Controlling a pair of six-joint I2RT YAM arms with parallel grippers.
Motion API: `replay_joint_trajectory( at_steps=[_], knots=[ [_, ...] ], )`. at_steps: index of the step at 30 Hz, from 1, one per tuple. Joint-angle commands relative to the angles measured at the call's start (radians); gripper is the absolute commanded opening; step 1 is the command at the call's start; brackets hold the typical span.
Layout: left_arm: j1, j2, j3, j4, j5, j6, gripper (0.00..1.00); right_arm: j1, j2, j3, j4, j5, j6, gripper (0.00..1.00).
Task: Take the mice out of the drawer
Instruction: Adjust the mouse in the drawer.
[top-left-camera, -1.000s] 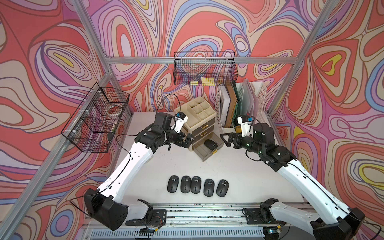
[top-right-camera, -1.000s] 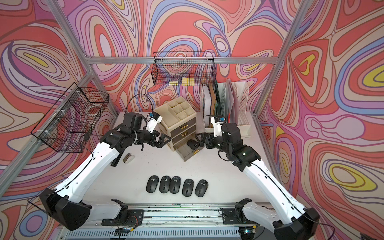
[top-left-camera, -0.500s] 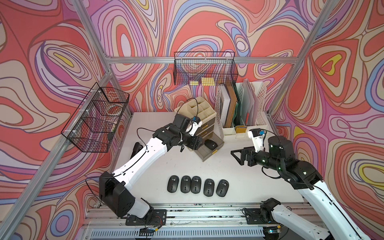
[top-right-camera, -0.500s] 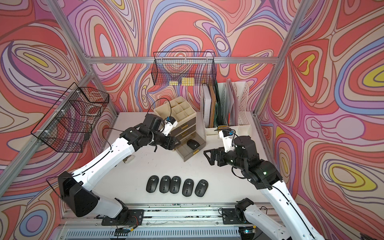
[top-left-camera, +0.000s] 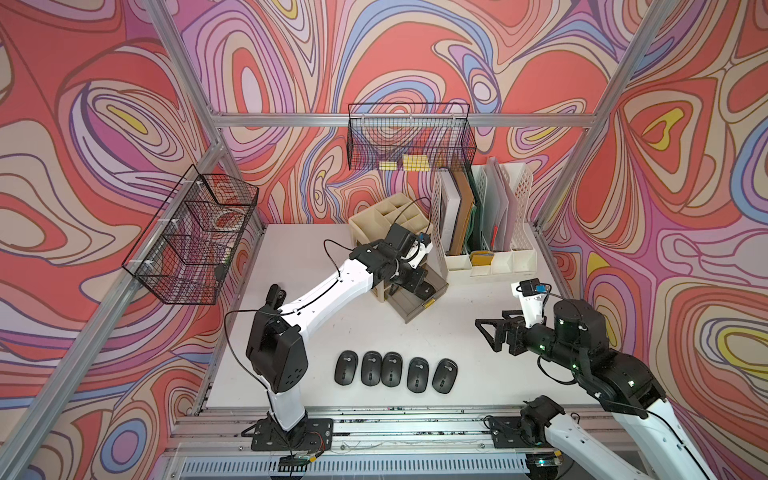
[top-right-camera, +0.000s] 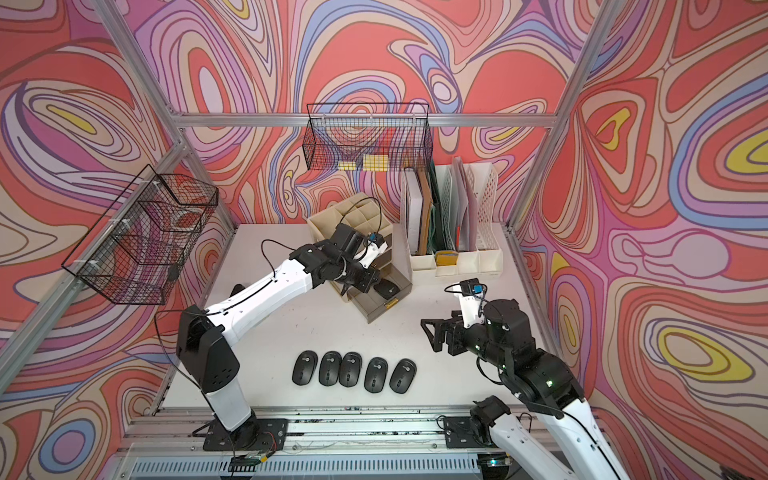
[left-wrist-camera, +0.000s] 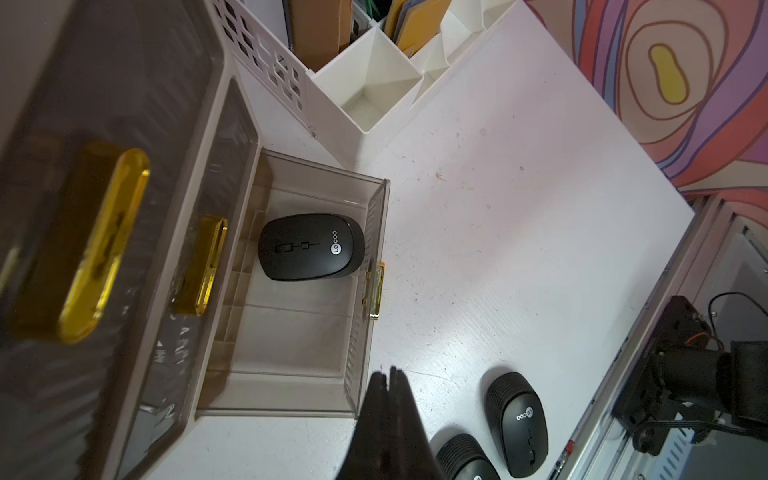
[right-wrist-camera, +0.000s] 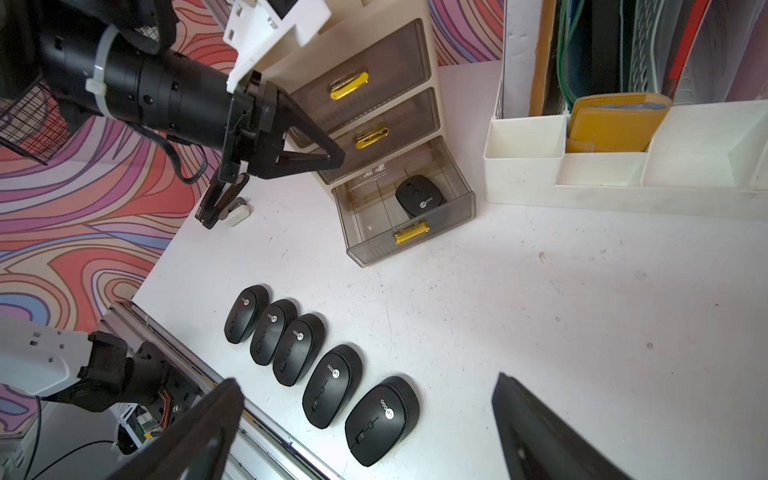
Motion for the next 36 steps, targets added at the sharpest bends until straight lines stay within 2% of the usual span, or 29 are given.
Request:
replay_joint_trajectory(
  at_steps=[1, 22, 36],
  knots=[
    [0.001, 0.053, 0.063, -0.050, -0.051, 0.050, 0.00, -0.001, -0.046, -0.028, 0.022, 0.048, 0.015, 0.98],
    [-0.001, 0.297, 0.241, -0.090, -0.095, 0.165, 0.00, -0.002, -0.062, -0.051, 0.036, 0.077, 0.026, 0.98],
    [-0.004, 0.427, 0.308, -0.051, -0.224, 0.230, 0.00, -0.001, -0.056, -0.054, 0.030, 0.073, 0.028, 0.98]
  ],
)
